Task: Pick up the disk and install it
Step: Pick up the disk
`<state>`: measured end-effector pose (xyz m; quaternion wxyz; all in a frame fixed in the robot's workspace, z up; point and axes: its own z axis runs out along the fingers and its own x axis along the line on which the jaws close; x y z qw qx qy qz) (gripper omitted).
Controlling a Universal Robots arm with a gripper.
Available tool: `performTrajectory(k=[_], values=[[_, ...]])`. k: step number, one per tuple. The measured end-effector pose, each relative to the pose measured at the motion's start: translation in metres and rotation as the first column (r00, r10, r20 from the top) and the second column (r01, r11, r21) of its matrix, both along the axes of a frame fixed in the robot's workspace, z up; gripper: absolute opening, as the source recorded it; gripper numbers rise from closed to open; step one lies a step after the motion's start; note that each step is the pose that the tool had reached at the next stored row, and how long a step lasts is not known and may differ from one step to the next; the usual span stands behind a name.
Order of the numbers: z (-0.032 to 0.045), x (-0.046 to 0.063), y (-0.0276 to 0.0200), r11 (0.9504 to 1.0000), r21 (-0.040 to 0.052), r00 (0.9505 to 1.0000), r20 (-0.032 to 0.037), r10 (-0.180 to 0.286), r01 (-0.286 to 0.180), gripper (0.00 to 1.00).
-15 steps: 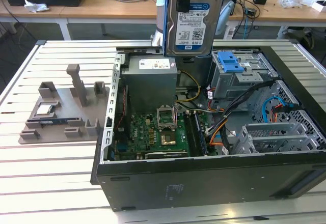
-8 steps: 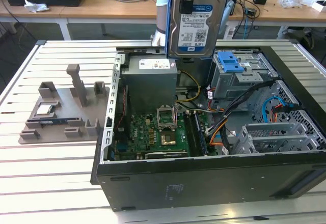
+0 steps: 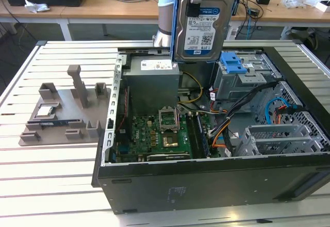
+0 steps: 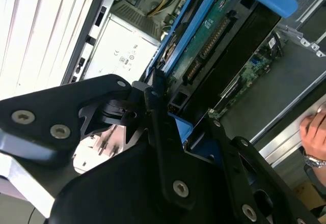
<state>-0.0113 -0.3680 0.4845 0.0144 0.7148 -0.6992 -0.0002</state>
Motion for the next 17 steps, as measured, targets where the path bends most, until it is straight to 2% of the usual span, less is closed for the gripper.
performTrajectory(k=[7,10,15,17], values=[[-0.0015,0.005,-0.0049,1.0,-0.0001,1.0,0.0,0.0,0.0,0.37],[-0.0023,0.008,-0.0085,1.0,-0.0001,1.0,0.0,0.0,0.0,0.37],[-0.0029,0.01,-0.0175,1.0,-0.0001,1.0,0.0,0.0,0.0,0.37],[-0.0032,0.01,-0.0232,1.0,-0.0001,1.0,0.0,0.0,0.0,0.37]])
